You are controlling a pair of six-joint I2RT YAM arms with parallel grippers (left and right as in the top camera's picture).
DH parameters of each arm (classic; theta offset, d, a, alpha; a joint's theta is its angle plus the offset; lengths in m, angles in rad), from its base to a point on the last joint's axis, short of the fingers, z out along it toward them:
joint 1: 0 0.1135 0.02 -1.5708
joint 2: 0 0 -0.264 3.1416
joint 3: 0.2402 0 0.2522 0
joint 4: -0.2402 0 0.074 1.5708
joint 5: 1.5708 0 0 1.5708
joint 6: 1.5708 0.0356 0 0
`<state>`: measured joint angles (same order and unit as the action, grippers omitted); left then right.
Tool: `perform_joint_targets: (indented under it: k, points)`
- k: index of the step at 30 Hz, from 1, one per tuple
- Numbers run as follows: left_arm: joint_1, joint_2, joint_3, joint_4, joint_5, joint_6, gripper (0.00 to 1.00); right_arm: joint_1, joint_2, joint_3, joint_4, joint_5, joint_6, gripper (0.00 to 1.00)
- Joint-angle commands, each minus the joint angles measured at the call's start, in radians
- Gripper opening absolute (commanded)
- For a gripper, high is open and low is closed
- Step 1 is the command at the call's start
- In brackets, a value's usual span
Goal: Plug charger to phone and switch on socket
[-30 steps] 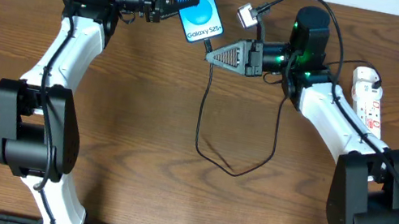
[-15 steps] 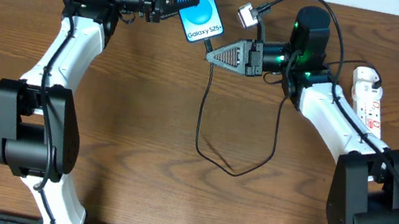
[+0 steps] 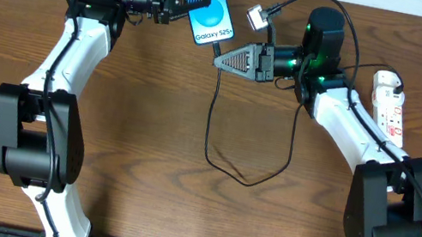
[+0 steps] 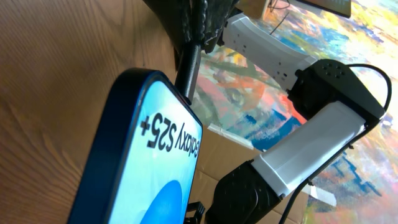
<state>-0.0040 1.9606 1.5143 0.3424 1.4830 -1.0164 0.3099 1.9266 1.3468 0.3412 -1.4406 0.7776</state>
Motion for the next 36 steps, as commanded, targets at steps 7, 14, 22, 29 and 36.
perform_joint_targets:
  k: [7,14,22,29,36]
  points:
    - [-0.033,-0.008,0.012,0.003,0.088,0.028,0.08,0.026,-0.004,0.014,0.014,0.077,-0.004,0.01]
    - [-0.033,-0.008,0.012,0.003,0.088,0.028,0.07,0.024,-0.004,0.014,0.014,0.077,-0.005,0.01]
    - [-0.032,-0.008,0.012,0.003,0.088,0.028,0.07,0.0,-0.004,0.014,0.014,0.054,-0.005,0.26]
    - [-0.021,-0.008,0.012,0.003,0.087,0.028,0.07,-0.025,-0.004,0.014,0.014,0.023,-0.008,0.4]
    - [-0.018,-0.008,0.011,0.003,0.088,0.054,0.08,-0.064,-0.004,0.014,0.014,0.024,-0.008,0.61]
